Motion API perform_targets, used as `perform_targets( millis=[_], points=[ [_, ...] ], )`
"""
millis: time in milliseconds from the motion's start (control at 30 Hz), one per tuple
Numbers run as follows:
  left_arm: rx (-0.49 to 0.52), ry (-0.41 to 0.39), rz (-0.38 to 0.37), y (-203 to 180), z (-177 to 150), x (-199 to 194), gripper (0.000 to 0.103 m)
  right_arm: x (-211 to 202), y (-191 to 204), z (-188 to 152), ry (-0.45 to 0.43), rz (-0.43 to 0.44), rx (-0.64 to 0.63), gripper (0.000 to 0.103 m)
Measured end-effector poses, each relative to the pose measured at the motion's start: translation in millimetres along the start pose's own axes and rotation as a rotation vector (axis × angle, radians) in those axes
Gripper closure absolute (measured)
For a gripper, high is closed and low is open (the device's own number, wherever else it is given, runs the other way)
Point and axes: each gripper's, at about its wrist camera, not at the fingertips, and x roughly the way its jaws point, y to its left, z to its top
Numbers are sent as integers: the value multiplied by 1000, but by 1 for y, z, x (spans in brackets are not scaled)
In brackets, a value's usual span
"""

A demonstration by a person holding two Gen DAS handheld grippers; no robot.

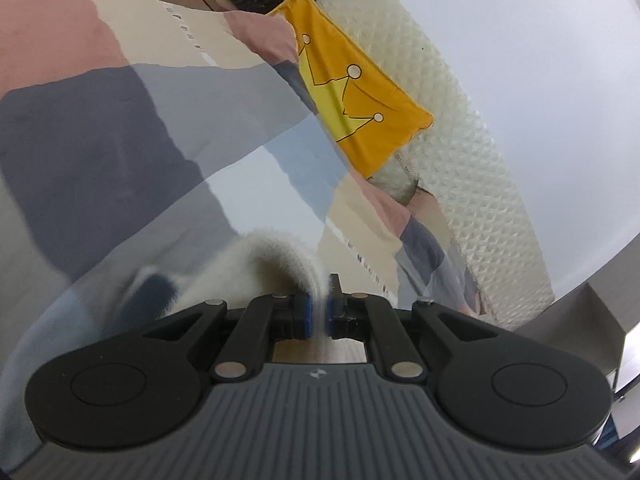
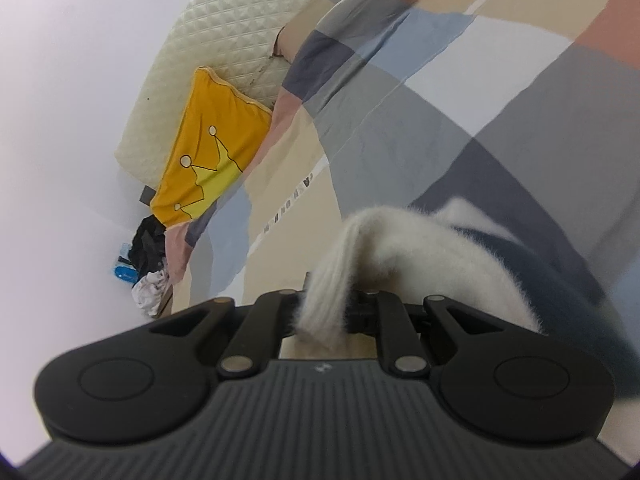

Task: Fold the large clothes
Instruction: 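Lift the sweater with both tools and fold it over, then open both tools and release the folded sweater onto the bed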

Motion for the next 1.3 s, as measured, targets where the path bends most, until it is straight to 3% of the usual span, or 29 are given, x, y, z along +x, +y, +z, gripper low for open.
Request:
perform_targets(
  millis=[367, 500, 733, 800, 867, 900, 967, 1067, 1300],
  points=[
    [72, 24, 11, -2, 25, 42, 95, 48, -2, 25, 18, 28, 29, 89],
    [73, 50, 44, 5, 22, 50, 95, 60, -2, 25, 33, -3, 38, 89],
    [56, 66, 30, 15, 19, 50, 95, 60, -9, 22, 55, 11, 32, 86],
    [51, 81, 40, 15, 17, 49, 87, 60, -8, 21, 60, 14, 19, 82],
    [59, 101, 41, 13, 15, 47, 54, 58, -7, 20, 68, 26, 6, 72],
    [71, 99, 35, 10, 14, 44, 49, 58, -7, 20, 73, 32, 8, 68],
    [94, 64, 26, 3, 13, 35, 40, 55, -4, 19, 82, 62, 3, 44],
    [141, 63, 22, -10, 9, 27, 35, 50, 8, 14, 96, 97, -65, 24],
    [309, 102, 76, -36, -15, 27, 35, 40, 39, -13, 131, 28, -311, 23]
  ],
)
